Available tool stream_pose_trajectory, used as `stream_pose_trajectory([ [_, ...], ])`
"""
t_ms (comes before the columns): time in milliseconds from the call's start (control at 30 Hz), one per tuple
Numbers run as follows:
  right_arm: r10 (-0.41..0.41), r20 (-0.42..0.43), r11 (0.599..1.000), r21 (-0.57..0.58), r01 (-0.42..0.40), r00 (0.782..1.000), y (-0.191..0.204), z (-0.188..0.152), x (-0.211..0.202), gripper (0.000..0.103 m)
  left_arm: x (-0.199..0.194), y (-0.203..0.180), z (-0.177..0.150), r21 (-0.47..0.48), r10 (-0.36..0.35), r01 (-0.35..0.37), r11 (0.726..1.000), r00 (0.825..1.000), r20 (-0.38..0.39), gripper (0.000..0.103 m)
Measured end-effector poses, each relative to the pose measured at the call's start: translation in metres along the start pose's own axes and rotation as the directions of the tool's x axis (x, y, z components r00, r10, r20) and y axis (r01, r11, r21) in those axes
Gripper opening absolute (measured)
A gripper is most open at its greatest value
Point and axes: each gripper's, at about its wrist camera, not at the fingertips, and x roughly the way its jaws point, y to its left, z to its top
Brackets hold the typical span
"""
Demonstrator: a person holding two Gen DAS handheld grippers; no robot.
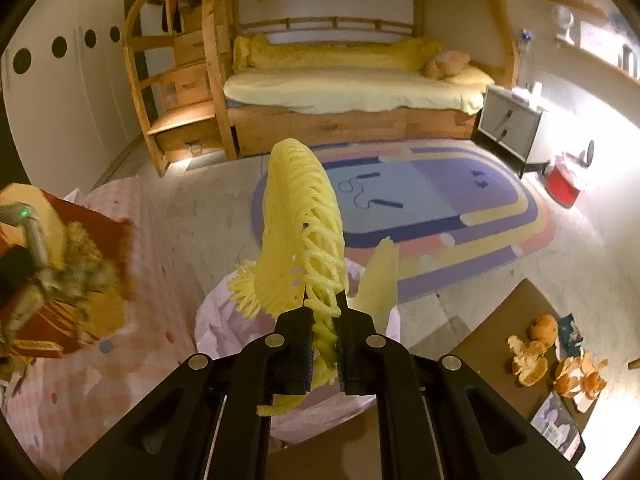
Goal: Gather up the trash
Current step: 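Drop the mesh net and red box into the pink-lined bin, opening both grippers, then move the right gripper back to the table and grasp the white foam block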
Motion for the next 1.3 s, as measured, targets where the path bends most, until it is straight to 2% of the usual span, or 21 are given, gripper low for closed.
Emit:
stream_pose_trajectory([
  [67, -0.013, -0.007, 1.000, 0.020, 0.013, 1.000, -0.004, -0.001, 0.001, 0.009, 0.011, 0.002, -0.001, -0.043, -0.057, 0.056, 0.998, 0.998, -0.030, 0.000],
  [167, -0.018, -0.008, 0.999, 0.050, 0.018, 1.000, -0.009, -0.001, 0.001, 0.010, 0.016, 0.004, 0.001, -0.107, -0.158, 0.156, 0.982, 0.987, -0.016, 0.000],
  [300, -0.018, -0.028, 0.998, 0.056, 0.020, 0.999, -0.011, -0.003, 0.005, 0.012, 0.032, 0.001, -0.003, -0.119, -0.160, 0.154, 0.981, 0.987, -0.037, 0.000],
  [467, -0.002, -0.067, 0.999, 0.041, 0.005, 0.998, -0.007, -0.003, 0.015, 0.012, 0.058, 0.006, -0.012, -0.152, -0.141, 0.123, 0.981, 0.984, -0.113, 0.000],
  [533, 0.010, -0.083, 1.000, 0.030, -0.007, 0.997, -0.005, -0.004, 0.019, 0.013, 0.066, 0.010, -0.014, -0.169, -0.122, 0.098, 0.981, 0.983, -0.139, 0.002],
  [567, 0.021, -0.090, 0.999, 0.031, -0.018, 0.996, -0.005, -0.004, 0.021, 0.018, 0.071, 0.012, -0.014, -0.182, -0.113, 0.084, 0.980, 0.981, -0.157, 0.006],
  [633, 0.038, -0.096, 0.999, 0.035, -0.034, 0.995, -0.004, -0.004, 0.023, 0.040, 0.072, 0.016, -0.013, -0.197, -0.091, 0.057, 0.979, 0.982, -0.164, 0.033],
  [667, 0.037, -0.095, 0.999, 0.034, -0.034, 0.995, -0.003, -0.004, 0.023, 0.052, 0.070, 0.018, -0.013, -0.198, -0.071, 0.038, 0.979, 0.985, -0.160, 0.037],
  [733, 0.034, -0.092, 0.999, 0.030, -0.031, 0.995, -0.001, -0.004, 0.023, 0.054, 0.067, 0.018, -0.008, -0.186, -0.038, 0.008, 0.983, 0.987, -0.158, 0.042],
  [1033, 0.049, 0.013, 0.998, 0.039, -0.049, 0.999, 0.013, 0.002, -0.003, 0.054, 0.014, 0.027, 0.004, -0.132, 0.124, -0.136, 0.982, 0.988, -0.094, 0.042],
  [1167, 0.098, 0.089, 0.995, 0.013, -0.100, 0.991, 0.029, 0.004, -0.023, 0.054, -0.022, 0.029, 0.009, -0.112, 0.188, -0.193, 0.975, 0.981, -0.050, 0.042],
  [1300, 0.171, 0.143, 0.985, -0.028, -0.169, 0.975, 0.053, 0.007, -0.042, 0.054, -0.062, 0.038, 0.008, -0.106, 0.268, -0.268, 0.958, 0.963, -0.014, 0.046],
])
